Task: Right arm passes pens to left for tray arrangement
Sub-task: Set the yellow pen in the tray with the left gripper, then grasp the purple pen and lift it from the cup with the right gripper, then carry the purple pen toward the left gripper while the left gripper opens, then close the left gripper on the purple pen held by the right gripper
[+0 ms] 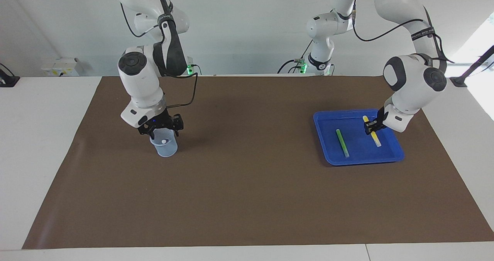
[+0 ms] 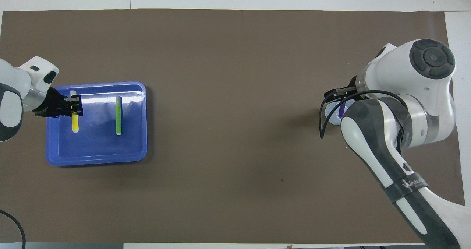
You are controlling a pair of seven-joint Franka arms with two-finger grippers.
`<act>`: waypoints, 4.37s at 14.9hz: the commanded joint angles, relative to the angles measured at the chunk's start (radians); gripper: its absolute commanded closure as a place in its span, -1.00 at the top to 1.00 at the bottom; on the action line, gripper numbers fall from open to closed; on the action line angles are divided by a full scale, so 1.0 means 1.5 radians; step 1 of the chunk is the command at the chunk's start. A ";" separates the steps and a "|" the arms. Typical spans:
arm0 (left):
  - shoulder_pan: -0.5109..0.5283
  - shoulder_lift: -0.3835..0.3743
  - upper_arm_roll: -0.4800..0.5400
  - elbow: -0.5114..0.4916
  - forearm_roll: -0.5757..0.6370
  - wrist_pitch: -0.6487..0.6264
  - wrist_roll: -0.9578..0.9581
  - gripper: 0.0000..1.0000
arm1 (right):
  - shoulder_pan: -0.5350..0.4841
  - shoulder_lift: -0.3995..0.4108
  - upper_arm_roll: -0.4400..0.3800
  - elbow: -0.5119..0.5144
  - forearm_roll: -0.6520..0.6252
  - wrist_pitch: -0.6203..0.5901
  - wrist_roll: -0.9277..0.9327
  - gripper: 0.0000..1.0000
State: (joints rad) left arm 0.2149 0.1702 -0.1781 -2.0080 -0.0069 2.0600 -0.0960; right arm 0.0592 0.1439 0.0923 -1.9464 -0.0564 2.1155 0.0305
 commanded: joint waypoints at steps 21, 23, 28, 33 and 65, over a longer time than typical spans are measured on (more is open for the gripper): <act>0.002 -0.016 0.001 -0.120 0.017 0.119 0.028 1.00 | -0.004 -0.076 -0.009 -0.015 -0.029 0.032 -0.019 -1.00; 0.002 -0.014 0.001 -0.111 0.016 0.111 0.026 1.00 | -0.004 -0.100 -0.008 -0.011 -0.027 0.026 -0.018 -1.00; -0.004 -0.012 -0.002 0.018 0.007 -0.056 0.015 1.00 | 0.007 -0.078 0.028 0.101 -0.001 -0.079 0.142 -1.00; -0.006 -0.014 -0.002 0.155 -0.073 -0.211 -0.053 1.00 | 0.007 -0.052 0.088 0.163 0.164 -0.104 0.441 -1.00; -0.203 -0.228 -0.108 0.122 -0.169 -0.121 -1.315 1.00 | 0.014 0.060 0.339 0.287 0.355 0.053 1.125 -1.00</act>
State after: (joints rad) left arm -0.0734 -0.1042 -0.3500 -1.7308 -0.2783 1.8222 -2.0491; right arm 0.0851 0.2148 0.5855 -1.5376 0.4655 2.1887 1.7055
